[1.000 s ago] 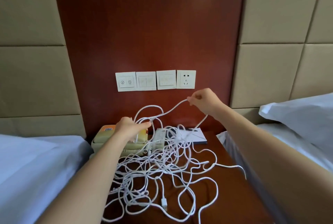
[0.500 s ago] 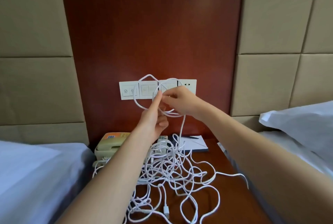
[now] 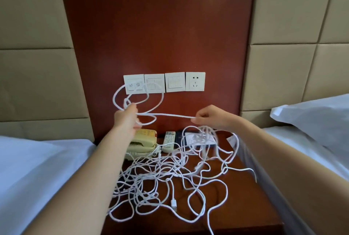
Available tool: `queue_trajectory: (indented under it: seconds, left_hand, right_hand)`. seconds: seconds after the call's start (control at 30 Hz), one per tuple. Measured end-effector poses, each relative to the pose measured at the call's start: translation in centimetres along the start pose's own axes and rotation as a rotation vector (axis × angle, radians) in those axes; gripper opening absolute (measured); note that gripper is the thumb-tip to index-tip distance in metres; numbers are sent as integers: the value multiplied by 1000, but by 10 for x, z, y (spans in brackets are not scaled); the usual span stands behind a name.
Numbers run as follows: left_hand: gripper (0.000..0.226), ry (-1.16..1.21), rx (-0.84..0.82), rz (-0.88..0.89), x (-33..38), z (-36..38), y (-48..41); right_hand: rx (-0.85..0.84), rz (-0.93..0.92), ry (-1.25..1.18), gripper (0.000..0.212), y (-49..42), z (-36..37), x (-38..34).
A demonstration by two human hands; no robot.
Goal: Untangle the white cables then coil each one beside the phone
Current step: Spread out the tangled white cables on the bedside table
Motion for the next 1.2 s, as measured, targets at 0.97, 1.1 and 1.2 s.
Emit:
queue_trajectory:
  seconds: [0.97, 1.1, 1.2]
  left_hand:
    - [22, -517, -238, 118, -23, 6, 10]
    - [36, -430, -345, -40, -31, 11, 16]
    - [19, -327, -417, -78, -29, 15, 32]
  right_hand:
    - [-183, 157, -356, 42, -19, 61, -45]
    - [-222, 7, -331, 40, -14, 62, -53]
    - [-320, -21, -368, 39, -8, 62, -58]
Point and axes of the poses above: each hand's wrist, its own y-axis away from the middle knuckle, its own z-axis out of the palm, x = y × z, the point moved 3 cm from there along -y, towards the middle knuckle, and after that the axes turned 10 degrees about x, right-handed, at the moved point
